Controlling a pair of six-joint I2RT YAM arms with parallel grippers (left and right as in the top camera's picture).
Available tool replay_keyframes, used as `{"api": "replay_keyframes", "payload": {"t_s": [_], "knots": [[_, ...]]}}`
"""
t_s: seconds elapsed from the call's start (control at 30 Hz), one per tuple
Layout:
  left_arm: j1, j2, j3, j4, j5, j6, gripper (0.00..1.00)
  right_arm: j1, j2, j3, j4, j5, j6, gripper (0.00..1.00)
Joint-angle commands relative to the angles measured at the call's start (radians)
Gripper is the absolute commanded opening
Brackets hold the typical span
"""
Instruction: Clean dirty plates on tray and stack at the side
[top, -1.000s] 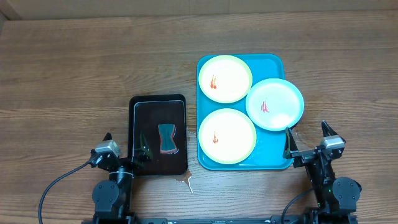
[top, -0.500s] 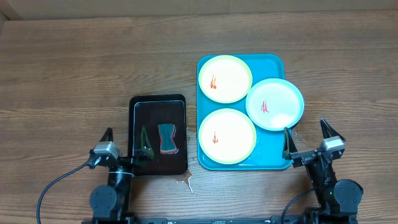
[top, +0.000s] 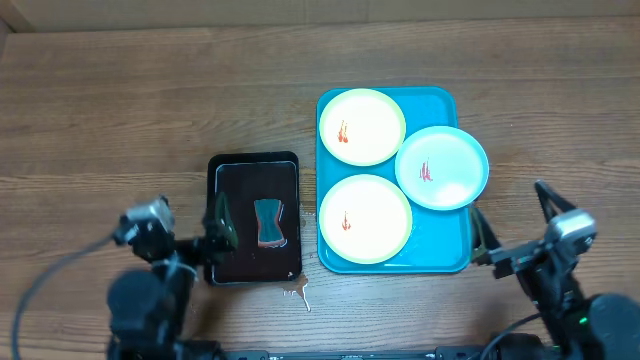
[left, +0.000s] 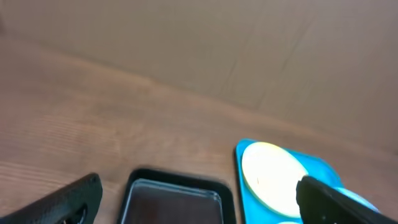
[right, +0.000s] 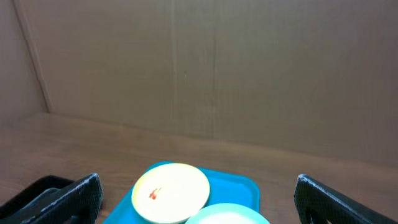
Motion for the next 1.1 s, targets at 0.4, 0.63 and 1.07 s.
{"api": "replay_keyframes", "payload": {"t_s": [0.4,0.63,1.07], "knots": [[0.01,0.848,0.87,-0.639,0.131,0.022,1.0,0.0,0.729,0.74,-0.482,-0.106,0.056,1.0],[0.01,0.951,0.899,-0.689,0.307,0.022,1.0,0.013,0.888,0.739,-0.576,-0.162,0.124,1.0],[0.01,0.986,0.899,-0.736,0.336,0.08,1.0,0.302,1.221,0.489,-0.591,0.143,0.367,1.0]]}}
